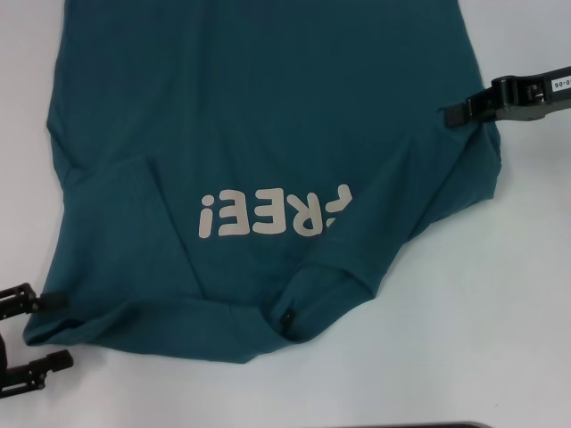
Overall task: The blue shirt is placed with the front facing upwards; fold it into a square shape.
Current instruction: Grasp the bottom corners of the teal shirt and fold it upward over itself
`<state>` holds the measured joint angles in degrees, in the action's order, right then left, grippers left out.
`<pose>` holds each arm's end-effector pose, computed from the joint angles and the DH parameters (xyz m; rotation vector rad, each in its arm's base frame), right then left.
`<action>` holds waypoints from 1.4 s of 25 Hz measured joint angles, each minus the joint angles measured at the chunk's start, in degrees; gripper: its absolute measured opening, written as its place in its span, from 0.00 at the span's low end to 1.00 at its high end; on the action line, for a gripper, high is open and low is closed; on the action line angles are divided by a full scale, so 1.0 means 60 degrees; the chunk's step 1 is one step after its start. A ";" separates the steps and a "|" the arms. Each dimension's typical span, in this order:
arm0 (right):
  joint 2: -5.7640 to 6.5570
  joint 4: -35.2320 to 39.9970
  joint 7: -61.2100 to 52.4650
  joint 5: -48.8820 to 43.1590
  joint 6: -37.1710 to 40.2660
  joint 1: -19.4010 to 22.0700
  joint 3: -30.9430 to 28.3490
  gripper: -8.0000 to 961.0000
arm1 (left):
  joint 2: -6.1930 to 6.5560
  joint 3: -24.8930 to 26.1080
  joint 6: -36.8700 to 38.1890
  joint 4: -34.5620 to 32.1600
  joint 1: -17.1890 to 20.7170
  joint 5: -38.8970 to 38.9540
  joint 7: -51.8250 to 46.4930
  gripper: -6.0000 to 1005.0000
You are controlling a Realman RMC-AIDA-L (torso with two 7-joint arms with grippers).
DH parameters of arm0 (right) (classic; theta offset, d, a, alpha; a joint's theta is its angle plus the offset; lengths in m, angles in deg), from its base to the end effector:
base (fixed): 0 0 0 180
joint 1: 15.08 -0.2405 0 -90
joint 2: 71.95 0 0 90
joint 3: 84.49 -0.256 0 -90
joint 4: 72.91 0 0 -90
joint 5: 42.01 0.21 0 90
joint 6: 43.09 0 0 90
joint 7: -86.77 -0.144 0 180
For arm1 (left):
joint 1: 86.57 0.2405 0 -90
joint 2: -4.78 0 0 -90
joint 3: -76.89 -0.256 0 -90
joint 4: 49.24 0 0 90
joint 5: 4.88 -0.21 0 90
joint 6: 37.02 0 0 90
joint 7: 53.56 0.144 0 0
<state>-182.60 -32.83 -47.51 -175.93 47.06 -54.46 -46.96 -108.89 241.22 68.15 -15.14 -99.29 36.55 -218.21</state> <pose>0.2683 0.3728 0.0553 -2.4133 1.6944 0.3121 -0.3824 0.1800 0.0433 1.0709 2.7386 0.6785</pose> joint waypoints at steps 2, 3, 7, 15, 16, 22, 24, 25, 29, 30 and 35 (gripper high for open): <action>-0.0002 0.0000 0.0000 0.0002 0.0022 0.0001 0.0000 0.03 | -0.0076 0.0008 0.0012 0.0157 -0.0036 0.0024 0.0033 0.75; -0.0005 0.0000 -0.0001 0.0006 0.0034 0.0001 0.0000 0.03 | -0.0150 0.0009 0.0016 0.0344 -0.0047 0.0029 0.0037 0.75; -0.0018 0.0000 -0.0003 0.0039 0.0097 0.0015 -0.0010 0.03 | -0.0403 -0.0050 0.0088 0.0911 -0.0182 -0.0051 -0.0025 0.71; -0.0006 0.0000 -0.0003 0.0056 0.0138 0.0016 -0.0080 0.03 | -0.0312 0.0080 0.0200 0.0812 -0.0164 0.0027 -0.0043 0.38; -0.0005 0.0000 -0.0002 0.0060 0.0142 0.0014 -0.0083 0.03 | -0.0292 0.0086 0.0206 0.0781 -0.0136 0.0036 -0.0043 0.33; 0.0000 0.0000 -0.0002 0.0060 0.0139 -0.0048 -0.0062 0.03 | -0.0259 0.0096 0.0238 0.0576 -0.0001 0.0056 -0.0048 0.10; 0.0000 0.0000 -0.0004 0.0061 0.0132 -0.0060 -0.0039 0.03 | -0.0258 0.0096 0.0249 0.0540 0.0063 0.0061 -0.0049 0.09; 0.0005 0.0000 -0.0006 0.0061 0.0110 -0.0066 -0.0038 0.03 | -0.0260 0.0095 0.0259 0.0518 0.0098 0.0065 -0.0046 0.09; 0.0015 0.0000 -0.0021 0.0057 0.0077 -0.0074 -0.0025 0.03 | -0.0256 0.0091 0.0306 0.0432 0.0168 0.0078 0.0005 0.07; 0.0018 0.0000 -0.0025 0.0057 0.0077 -0.0078 -0.0024 0.03 | -0.0256 0.0091 0.0324 0.0431 0.0180 0.0082 0.0021 0.07; 0.0031 -0.0001 -0.0043 0.0058 0.0072 -0.0085 -0.0045 0.03 | -0.0231 0.0088 0.0646 0.0489 0.0307 0.0556 0.0451 0.05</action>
<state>-182.41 -32.83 -47.77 -175.58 47.49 -54.97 -47.23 -110.27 241.75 72.03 -12.21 -97.44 39.88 -215.50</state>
